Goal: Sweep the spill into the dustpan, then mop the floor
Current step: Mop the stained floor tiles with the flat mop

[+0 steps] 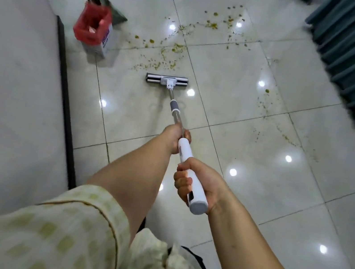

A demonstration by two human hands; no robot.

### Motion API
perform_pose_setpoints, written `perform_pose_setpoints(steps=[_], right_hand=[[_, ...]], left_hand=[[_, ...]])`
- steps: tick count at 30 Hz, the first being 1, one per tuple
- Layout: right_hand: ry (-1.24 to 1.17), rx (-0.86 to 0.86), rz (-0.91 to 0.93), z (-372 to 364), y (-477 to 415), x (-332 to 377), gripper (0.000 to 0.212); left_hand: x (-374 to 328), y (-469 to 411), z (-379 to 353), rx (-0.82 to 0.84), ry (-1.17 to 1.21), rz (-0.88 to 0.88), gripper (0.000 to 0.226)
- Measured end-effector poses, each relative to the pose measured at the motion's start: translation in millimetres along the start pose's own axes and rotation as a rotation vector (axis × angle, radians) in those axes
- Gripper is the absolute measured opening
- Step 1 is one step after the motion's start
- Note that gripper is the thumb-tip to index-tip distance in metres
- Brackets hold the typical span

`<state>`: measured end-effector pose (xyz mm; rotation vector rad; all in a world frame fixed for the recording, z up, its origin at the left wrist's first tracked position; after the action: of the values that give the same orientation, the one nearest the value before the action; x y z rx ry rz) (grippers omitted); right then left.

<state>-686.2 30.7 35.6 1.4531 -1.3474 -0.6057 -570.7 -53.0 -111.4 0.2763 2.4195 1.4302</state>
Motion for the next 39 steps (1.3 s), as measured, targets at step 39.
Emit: perform_pose_setpoints(steps=[39], right_hand=[[-0.279,-0.021,0.084,-273,-349,641,0.029]], left_hand=[[-678,-301,-281,-0.076,-0.541,-0.066,0.032]])
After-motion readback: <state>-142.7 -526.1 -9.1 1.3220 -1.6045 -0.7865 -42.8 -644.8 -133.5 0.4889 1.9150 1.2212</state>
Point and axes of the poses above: each hand's wrist, its own y-axis away from the middle knuckle, its own z-axis out of the back of the hand, x = y × z, the point moved 3 cm from there along -y, towards the middle knuckle, and after that the axes turned 12 degrees about y, right-handed, at the moved point
